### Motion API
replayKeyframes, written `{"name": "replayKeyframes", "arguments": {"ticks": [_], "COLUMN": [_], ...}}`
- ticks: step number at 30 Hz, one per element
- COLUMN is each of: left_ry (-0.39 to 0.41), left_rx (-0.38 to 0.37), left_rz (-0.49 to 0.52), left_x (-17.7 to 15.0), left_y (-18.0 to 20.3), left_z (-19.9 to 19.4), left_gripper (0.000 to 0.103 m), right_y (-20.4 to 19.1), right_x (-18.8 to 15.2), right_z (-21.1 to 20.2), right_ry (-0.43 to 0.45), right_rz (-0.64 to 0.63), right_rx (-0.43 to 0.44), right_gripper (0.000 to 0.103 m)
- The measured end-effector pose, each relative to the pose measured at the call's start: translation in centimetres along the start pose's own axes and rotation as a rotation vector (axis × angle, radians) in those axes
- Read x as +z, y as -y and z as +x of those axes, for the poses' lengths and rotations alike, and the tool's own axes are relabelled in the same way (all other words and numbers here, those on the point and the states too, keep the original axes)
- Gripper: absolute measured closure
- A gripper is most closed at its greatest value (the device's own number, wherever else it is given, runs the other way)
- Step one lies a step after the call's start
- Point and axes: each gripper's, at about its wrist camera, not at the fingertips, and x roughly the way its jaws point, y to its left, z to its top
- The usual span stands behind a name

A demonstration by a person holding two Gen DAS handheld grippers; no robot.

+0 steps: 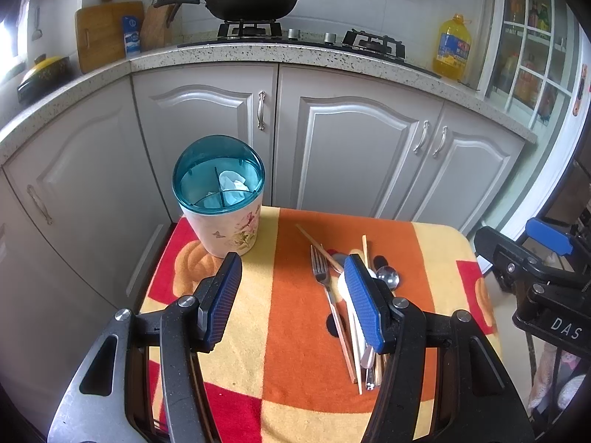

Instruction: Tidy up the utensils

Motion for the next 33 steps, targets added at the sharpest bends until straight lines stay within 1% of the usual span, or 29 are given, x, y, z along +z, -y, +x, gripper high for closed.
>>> {"name": "replayKeyframes", "arguments": {"ticks": [3,5,10,14,17,20,22,23,24,26,27,28,30,33], "left_ry": [-0.005,-0.009,-0.02,-0.03,-0.072,-0.116,-0.129,-0.143,-0.155,-0.191,-0.206,-0.219,-0.23,-0.238], "left_rx": [0.003,0.026,0.04,0.02,-0.008,-0.018,-0.031,-0.036,-0.042,-0.056,-0.058,-0.054,-0.049,-0.042], "left_rz": [0.004,0.025,0.026,0.005,-0.018,-0.026,-0.033,-0.034,-0.036,-0.048,-0.052,-0.054,-0.054,-0.057], "left_x": [0.0,-0.1,-0.3,-0.6,-0.9,-1.4,-1.9,-2.1,-2.3,-2.8,-3.0,-3.1,-3.4,-3.5], "left_y": [0.1,0.2,0.0,-0.6,-0.9,-1.2,-1.4,-1.5,-1.6,-1.7,-1.7,-1.8,-1.9,-2.2], "left_z": [0.0,0.2,0.7,1.4,2.4,3.4,4.2,4.6,5.0,6.1,6.6,7.0,7.4,8.1], "left_gripper": [0.046,0.046,0.046,0.046,0.046,0.046,0.046,0.046,0.046,0.046,0.046,0.046,0.046,0.046], "right_y": [0.0,0.1,0.4,0.8,1.1,1.2,1.4,1.5,1.7,1.9,1.9,1.8,1.5,1.4], "right_x": [0.0,-0.1,-0.3,-0.9,-1.8,-2.9,-3.8,-4.2,-4.6,-5.3,-5.6,-5.9,-6.1,-6.1], "right_z": [0.1,0.1,0.7,1.5,2.8,4.3,5.6,6.1,6.8,8.1,8.8,9.7,10.8,13.4], "right_ry": [-0.003,-0.005,-0.022,-0.049,-0.085,-0.126,-0.156,-0.171,-0.195,-0.234,-0.251,-0.267,-0.283,-0.317], "right_rz": [-0.002,-0.005,-0.009,-0.018,-0.023,-0.035,-0.037,-0.032,-0.017,0.017,0.029,0.03,0.021,0.03], "right_rx": [0.002,0.002,0.005,0.029,0.068,0.103,0.117,0.128,0.162,0.223,0.241,0.256,0.285,0.347], "right_gripper": [0.006,0.006,0.006,0.006,0.006,0.006,0.011,0.016,0.022,0.026,0.03,0.033,0.044,0.051]}}
